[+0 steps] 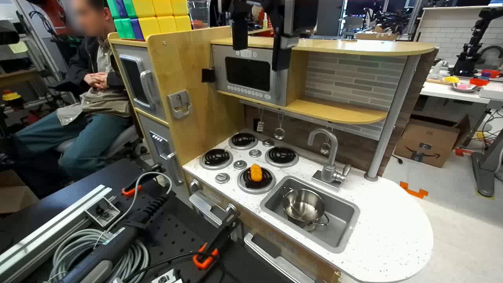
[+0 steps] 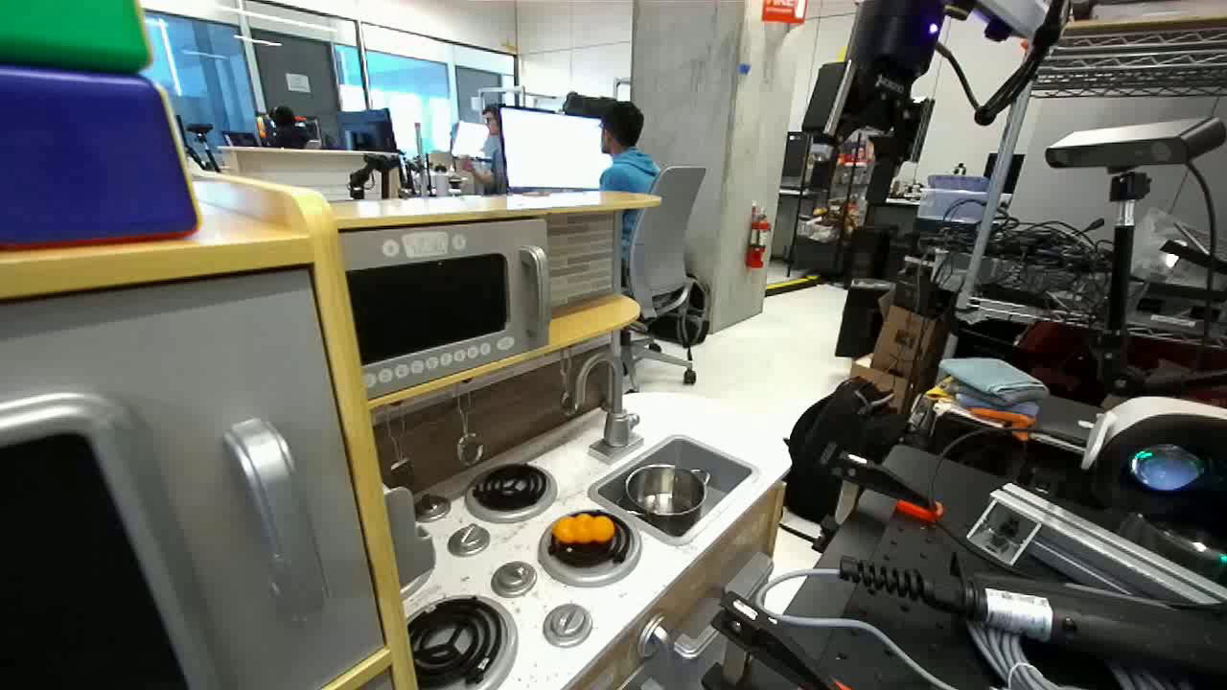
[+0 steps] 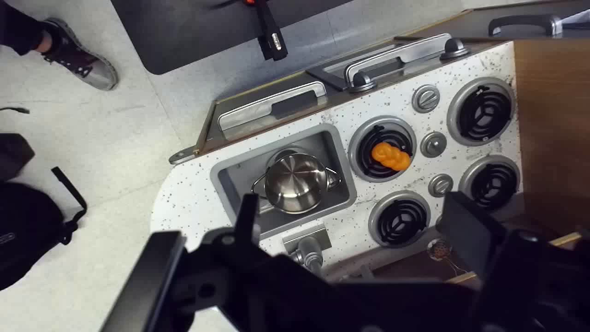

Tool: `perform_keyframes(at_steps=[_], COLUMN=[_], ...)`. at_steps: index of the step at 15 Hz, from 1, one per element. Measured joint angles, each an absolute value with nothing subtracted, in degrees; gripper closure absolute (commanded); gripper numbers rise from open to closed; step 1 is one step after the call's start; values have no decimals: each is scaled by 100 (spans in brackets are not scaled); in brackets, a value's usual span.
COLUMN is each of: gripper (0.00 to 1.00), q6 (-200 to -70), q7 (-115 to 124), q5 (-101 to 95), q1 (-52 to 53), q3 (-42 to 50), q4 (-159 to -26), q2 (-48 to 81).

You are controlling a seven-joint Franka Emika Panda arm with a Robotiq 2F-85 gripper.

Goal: Put the plastic bread inside the silver pot in the sink

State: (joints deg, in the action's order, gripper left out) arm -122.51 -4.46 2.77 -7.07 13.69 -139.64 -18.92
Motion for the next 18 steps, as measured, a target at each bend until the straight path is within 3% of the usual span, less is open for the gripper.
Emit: perform_keyframes(at_steps=[5, 8, 13, 18], gripper=[0, 0, 0, 0], q6=[-12277, -12832, -14168, -14284], q7=[-418, -39, 2092, 4353], q5=[278, 246, -963, -3022], q1=[-705, -574, -618, -235], q3=[1290, 768, -424, -65], q4=[-13993, -14198, -14308, -13693], q2=[-1885, -1626, -260, 1323])
